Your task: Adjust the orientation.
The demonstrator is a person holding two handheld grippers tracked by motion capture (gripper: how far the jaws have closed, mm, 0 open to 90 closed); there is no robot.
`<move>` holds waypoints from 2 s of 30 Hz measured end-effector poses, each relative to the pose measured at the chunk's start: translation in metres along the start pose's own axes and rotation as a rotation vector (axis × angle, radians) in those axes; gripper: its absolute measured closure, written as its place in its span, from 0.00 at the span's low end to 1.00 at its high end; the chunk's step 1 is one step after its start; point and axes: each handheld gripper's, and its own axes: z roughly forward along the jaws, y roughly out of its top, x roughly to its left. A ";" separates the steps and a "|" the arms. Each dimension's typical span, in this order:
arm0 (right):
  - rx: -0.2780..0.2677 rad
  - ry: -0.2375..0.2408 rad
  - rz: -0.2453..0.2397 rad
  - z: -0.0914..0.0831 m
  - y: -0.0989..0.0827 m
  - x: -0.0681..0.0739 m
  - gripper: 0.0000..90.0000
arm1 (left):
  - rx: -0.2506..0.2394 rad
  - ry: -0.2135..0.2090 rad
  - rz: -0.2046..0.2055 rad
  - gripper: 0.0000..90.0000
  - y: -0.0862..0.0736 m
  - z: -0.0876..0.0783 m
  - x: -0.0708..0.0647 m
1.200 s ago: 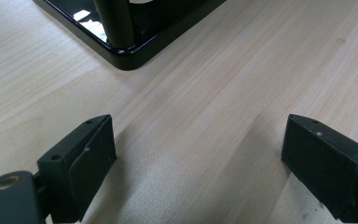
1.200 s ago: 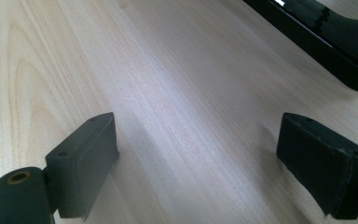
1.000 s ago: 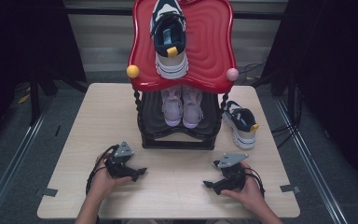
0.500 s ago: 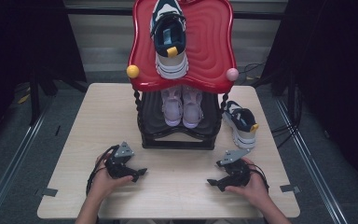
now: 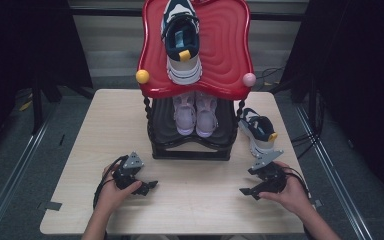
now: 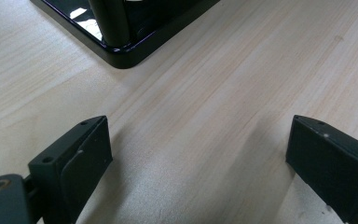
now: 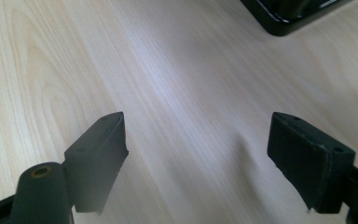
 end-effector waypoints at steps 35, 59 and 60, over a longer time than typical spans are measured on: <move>0.306 -0.031 -0.046 -0.049 0.014 -0.052 0.26 | 0.000 0.007 -0.009 0.07 -0.001 -0.001 -0.002; 0.375 -0.133 -0.066 -0.062 0.045 -0.098 0.26 | -0.001 0.002 -0.006 0.05 -0.001 -0.001 -0.002; 0.375 -0.143 -0.074 -0.062 0.046 -0.100 0.26 | -0.002 0.002 -0.007 0.05 -0.001 -0.001 -0.002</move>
